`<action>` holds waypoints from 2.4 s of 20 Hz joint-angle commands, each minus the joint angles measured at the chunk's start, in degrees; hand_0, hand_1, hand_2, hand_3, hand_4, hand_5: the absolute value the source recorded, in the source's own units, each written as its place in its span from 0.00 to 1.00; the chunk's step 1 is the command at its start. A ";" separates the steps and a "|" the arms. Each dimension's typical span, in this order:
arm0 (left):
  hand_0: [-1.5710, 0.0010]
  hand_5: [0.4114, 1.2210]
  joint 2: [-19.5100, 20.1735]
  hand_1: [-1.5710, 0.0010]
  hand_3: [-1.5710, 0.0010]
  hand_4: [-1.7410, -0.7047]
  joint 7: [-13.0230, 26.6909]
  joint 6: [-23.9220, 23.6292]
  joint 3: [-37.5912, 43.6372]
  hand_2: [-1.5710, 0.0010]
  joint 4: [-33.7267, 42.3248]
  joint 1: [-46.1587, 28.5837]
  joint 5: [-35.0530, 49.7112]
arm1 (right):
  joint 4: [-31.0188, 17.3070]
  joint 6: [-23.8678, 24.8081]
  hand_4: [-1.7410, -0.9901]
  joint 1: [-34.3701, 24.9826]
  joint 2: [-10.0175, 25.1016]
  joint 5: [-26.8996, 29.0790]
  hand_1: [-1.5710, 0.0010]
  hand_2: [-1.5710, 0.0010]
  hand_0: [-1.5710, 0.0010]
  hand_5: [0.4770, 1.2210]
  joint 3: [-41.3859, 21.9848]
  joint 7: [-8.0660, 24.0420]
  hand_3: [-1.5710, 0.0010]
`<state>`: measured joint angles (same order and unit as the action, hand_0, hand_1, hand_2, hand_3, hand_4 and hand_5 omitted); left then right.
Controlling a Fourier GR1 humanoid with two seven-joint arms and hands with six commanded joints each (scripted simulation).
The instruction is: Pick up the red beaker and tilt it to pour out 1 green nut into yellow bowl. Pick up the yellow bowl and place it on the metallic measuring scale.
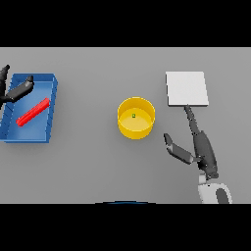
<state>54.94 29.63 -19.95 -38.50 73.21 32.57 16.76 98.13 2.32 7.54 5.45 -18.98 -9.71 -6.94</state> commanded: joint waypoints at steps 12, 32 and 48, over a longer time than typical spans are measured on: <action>1.00 0.37 -0.83 1.00 1.00 0.91 0.08 0.49 -0.12 1.00 -0.83 0.65 0.59 | -5.41 -13.54 0.62 -19.99 15.54 -17.80 1.00 1.00 1.00 0.26 -10.86 3.65 1.00; 1.00 0.40 -0.55 1.00 1.00 0.91 -0.26 0.44 -0.49 1.00 -0.16 0.86 0.32 | -25.29 -27.76 0.61 -39.94 14.92 -24.89 1.00 1.00 1.00 0.26 -23.66 -2.63 1.00; 1.00 0.39 0.05 1.00 1.00 0.91 -0.87 1.18 -0.14 1.00 -0.05 0.73 0.82 | -29.54 -32.10 0.28 -43.20 13.71 -28.04 0.46 0.48 0.43 0.78 -28.32 -1.39 0.62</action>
<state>55.00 28.83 -18.78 -38.64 73.15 33.29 17.58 68.62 -29.74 -35.71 19.17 -46.97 -38.00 -8.37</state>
